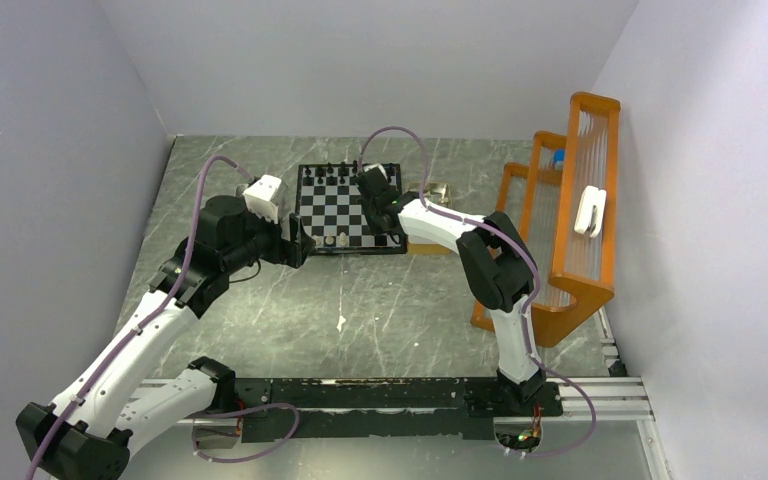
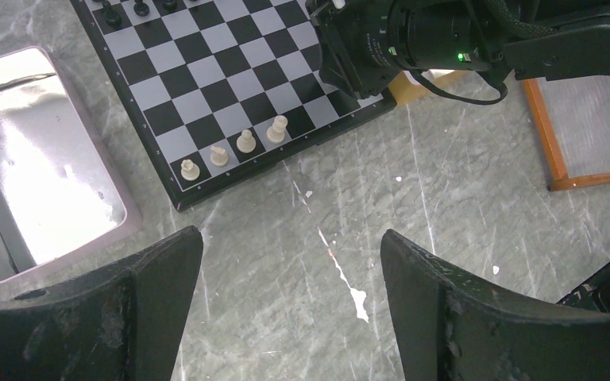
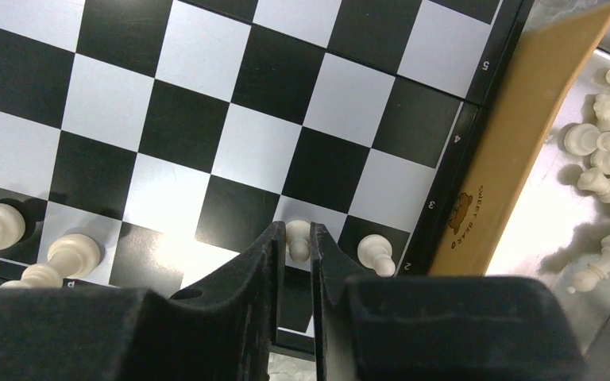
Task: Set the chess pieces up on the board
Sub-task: Place the chess piece on the chessboard, then pick up the chess piece from the storage box.
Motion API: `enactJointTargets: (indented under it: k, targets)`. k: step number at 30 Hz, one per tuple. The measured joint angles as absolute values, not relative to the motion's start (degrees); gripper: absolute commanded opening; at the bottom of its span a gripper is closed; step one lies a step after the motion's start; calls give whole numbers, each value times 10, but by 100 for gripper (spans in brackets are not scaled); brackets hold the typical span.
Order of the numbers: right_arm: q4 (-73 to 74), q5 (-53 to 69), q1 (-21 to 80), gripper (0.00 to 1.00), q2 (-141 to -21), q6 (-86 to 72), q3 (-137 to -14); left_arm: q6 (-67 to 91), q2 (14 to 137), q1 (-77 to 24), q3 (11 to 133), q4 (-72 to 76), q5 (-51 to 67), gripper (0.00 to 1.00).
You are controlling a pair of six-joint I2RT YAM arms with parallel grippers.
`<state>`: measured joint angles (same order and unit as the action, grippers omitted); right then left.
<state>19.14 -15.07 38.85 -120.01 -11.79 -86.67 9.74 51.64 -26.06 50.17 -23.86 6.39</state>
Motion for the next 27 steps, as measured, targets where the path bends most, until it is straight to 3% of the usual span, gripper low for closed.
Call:
enactJointTargets:
  k: [27]
  targets:
    - [240,-151,389,40,-1195,-111,-912,97,516,-261,502,-239,64,87]
